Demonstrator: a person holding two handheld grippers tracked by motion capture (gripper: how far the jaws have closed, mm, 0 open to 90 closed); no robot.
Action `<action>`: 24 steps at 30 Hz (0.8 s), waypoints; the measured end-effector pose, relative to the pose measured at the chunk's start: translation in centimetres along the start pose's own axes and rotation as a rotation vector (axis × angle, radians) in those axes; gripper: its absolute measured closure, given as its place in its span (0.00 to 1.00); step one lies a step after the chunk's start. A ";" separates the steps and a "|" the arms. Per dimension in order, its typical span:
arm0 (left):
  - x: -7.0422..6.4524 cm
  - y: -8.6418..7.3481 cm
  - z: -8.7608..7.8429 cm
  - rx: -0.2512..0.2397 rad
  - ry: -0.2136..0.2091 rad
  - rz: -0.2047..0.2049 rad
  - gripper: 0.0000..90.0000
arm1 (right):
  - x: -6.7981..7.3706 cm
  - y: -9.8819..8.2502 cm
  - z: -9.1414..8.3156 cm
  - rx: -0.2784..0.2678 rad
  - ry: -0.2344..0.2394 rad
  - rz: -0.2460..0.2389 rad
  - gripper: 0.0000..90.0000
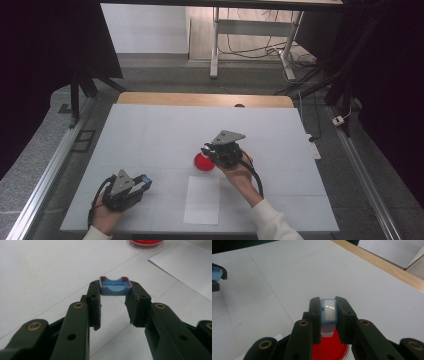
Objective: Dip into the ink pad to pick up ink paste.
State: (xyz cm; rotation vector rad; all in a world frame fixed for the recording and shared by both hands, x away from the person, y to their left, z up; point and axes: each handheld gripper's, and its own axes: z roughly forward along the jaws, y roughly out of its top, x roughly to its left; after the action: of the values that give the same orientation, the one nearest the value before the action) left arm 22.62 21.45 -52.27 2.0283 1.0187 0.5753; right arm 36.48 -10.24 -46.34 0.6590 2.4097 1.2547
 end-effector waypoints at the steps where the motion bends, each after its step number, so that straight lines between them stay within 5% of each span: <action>1: 0.0 0.0 0.0 0.001 0.001 0.000 0.73 | 0.0 0.0 0.0 0.003 0.001 0.004 0.83; 24: 0.0 0.0 0.0 0.004 0.001 -0.002 0.73 | 0.2 -1.0 1.8 0.088 0.014 -0.012 0.83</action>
State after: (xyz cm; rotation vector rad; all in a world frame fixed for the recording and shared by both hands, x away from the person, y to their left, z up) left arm 22.63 21.47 -52.31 2.0305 1.0229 0.5740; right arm 37.00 -9.44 -48.19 0.6623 2.4886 1.1578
